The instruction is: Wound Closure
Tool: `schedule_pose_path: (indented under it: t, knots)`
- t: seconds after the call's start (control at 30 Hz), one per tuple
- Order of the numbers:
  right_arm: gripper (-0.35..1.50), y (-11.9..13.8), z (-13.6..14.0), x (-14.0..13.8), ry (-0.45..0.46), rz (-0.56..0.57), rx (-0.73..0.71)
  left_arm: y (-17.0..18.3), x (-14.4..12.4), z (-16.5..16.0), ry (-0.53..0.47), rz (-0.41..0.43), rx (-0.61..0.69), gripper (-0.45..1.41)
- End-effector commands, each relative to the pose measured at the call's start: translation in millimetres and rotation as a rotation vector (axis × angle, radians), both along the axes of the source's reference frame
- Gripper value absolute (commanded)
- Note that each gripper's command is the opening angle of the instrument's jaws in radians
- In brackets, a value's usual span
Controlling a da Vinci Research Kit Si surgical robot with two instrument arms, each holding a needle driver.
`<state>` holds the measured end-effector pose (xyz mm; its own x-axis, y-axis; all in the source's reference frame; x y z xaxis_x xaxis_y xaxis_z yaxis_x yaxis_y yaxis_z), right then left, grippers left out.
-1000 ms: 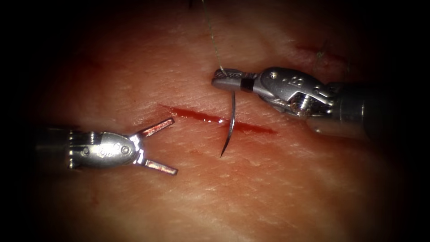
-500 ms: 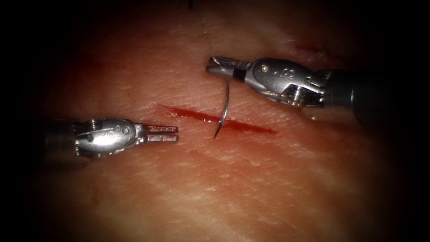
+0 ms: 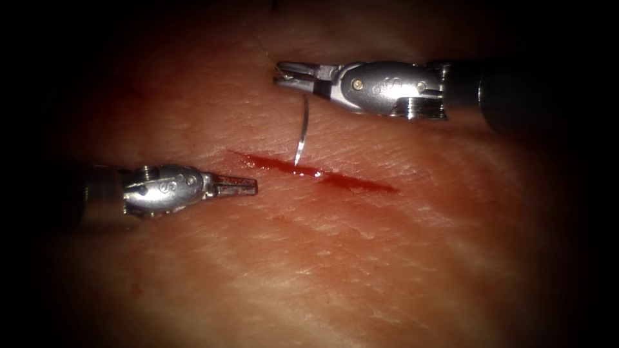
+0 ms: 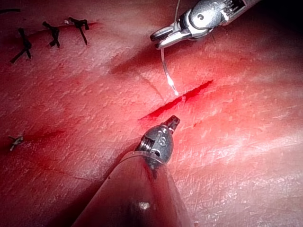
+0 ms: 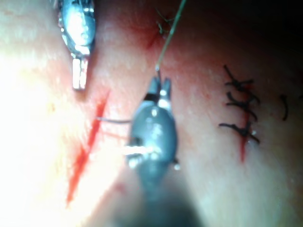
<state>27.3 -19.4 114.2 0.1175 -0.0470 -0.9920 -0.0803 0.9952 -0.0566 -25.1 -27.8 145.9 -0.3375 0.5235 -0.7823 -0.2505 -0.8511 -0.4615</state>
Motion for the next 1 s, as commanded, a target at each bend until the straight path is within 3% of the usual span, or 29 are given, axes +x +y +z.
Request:
schedule_pose_path:
  t: [0.03, 0.47, 1.0]
  knots:
    - [-0.35, 0.6, 1.1, 1.1, 0.024, -0.013, -0.008, -0.6, -0.6, 0.8, 0.001, 0.002, 0.004, -0.14]
    - [-0.35, 1.6, 2.9, 2.3, 0.077, -0.038, -0.094, -1.4, -0.7, 1.8, 0.025, 0.016, 0.001, -0.21]
    - [-0.35, 1.8, 2.8, 2.2, 0.102, -0.033, -0.107, -1.9, -0.6, 1.7, 0.029, 0.021, 0.0, -0.25]
